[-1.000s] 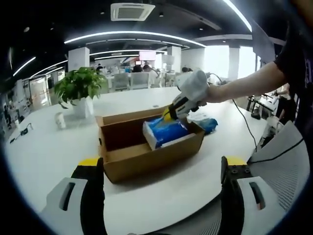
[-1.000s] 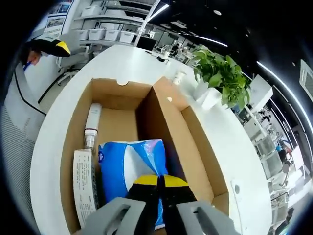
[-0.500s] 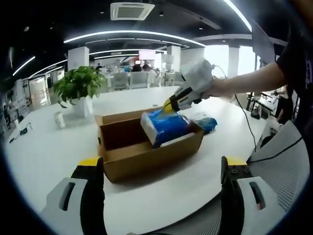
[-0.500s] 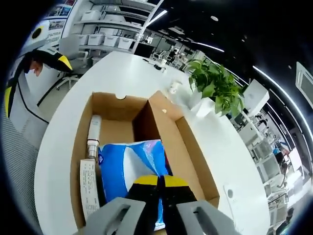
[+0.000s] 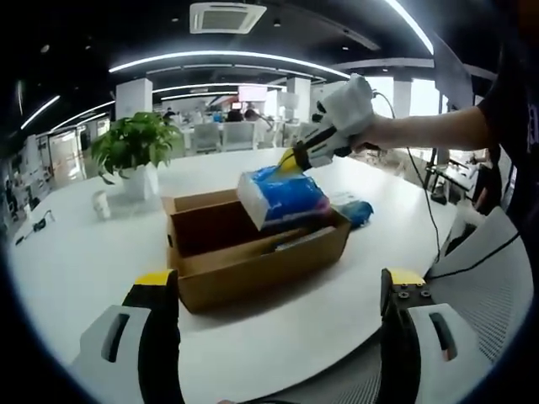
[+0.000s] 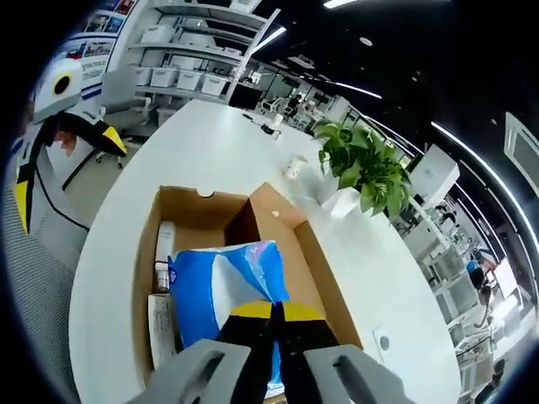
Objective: Operate the shoe box by opening the lid, removing the specified soft item, and placing it in the target area until the item is outside and the box remains undamaged.
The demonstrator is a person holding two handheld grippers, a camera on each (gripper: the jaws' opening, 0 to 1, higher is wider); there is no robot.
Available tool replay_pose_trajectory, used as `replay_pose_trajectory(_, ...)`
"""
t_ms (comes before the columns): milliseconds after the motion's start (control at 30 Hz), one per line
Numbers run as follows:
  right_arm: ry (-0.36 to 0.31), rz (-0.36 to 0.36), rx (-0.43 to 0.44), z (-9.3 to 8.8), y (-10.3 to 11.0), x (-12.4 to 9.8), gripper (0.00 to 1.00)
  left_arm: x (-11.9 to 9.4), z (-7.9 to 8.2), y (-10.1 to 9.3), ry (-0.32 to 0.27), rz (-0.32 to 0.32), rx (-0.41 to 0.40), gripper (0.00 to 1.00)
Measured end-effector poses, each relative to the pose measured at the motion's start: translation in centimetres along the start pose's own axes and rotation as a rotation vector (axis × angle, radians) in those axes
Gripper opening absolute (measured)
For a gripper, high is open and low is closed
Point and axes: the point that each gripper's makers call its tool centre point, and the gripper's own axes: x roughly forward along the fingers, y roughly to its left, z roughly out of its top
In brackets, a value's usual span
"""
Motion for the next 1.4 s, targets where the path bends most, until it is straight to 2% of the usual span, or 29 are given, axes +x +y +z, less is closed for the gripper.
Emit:
replay_pose_trajectory(200, -0.025, -0.002, -0.003, 1.0, -0.5, -1.4, 0.0, 0.0, -0.2, 0.0, 0.005, -0.006, 0.004, 0.99)
replay_pose_trajectory(733, -0.056, -0.02, -0.013, 1.7, -1.8, -5.1, 0.0, -0.1, -0.6, 0.1, 0.016, -0.007, 0.012, 0.99)
replay_pose_trajectory(967, -0.064, -0.033, 0.013, 1.1, -2.8, -6.8, 0.0, -0.1, -0.5, 0.2, 0.015, -0.005, 0.011, 0.99)
replay_pose_trajectory(1400, -0.072, -0.065, 0.003, -0.1, -4.1, -9.7, 0.0, 0.1, -0.8, 0.1, 0.028, -0.015, 0.018, 0.99)
